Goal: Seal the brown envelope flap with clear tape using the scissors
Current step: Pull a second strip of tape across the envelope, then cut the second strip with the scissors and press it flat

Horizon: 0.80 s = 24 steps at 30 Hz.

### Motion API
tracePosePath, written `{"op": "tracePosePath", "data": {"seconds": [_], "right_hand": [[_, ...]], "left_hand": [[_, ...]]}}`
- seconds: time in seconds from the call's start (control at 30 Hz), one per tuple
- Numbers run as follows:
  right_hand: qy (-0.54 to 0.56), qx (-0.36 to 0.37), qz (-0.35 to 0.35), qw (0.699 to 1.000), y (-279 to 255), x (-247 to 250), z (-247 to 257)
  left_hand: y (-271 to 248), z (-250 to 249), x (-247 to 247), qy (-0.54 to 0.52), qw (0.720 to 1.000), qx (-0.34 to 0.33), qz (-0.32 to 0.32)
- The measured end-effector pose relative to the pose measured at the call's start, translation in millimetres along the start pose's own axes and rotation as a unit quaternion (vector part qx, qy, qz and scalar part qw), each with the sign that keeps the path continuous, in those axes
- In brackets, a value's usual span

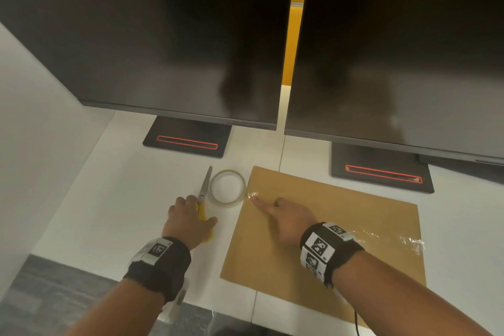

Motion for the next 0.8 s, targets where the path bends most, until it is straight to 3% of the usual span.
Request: {"op": "tracePosePath", "data": {"seconds": [0.2,0.3,0.43,0.53,0.63,0.8], "right_hand": [[0.004,0.002,-0.007,1.0,-1.8,-1.2,-1.6],[0.007,-0.002,-0.011,1.0,-1.8,-2.1,-3.6],[0.03,-0.007,-0.022,0.999,-4.6,-0.9,-4.6],[0.125,0.001,-0.082,0.989,-4.5,6.5,-5.8],[0.306,0.016,-0.143,0.941,-8.0,18.5,-4.7],[0.505,0.071,-0.147,0.847,-18.9,31.7,3.4]], "left_hand": [[8.6,10.9,5.4,-0.045,0.998,0.035,0.01],[8.0,10.2,15.8,-0.102,0.994,0.04,-0.018],[0.7,-15.8,32.1,-0.17,0.983,-0.031,-0.055],[-6.3,-48.6,35.2,-0.227,0.969,-0.095,-0.038],[-18.2,-89.5,38.3,-0.318,0.934,-0.165,0.008],[-31.9,-130.7,30.0,-0.419,0.881,-0.198,0.095]]}}
Point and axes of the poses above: each hand's wrist, its own y-axis towards the middle knuckle, its own x-axis out of the back of the hand, z = x × y, the point moved 9 cm from there along y, towards the middle knuckle, and after that the axes turned 8 degrees about y, right-handed, at the moved point
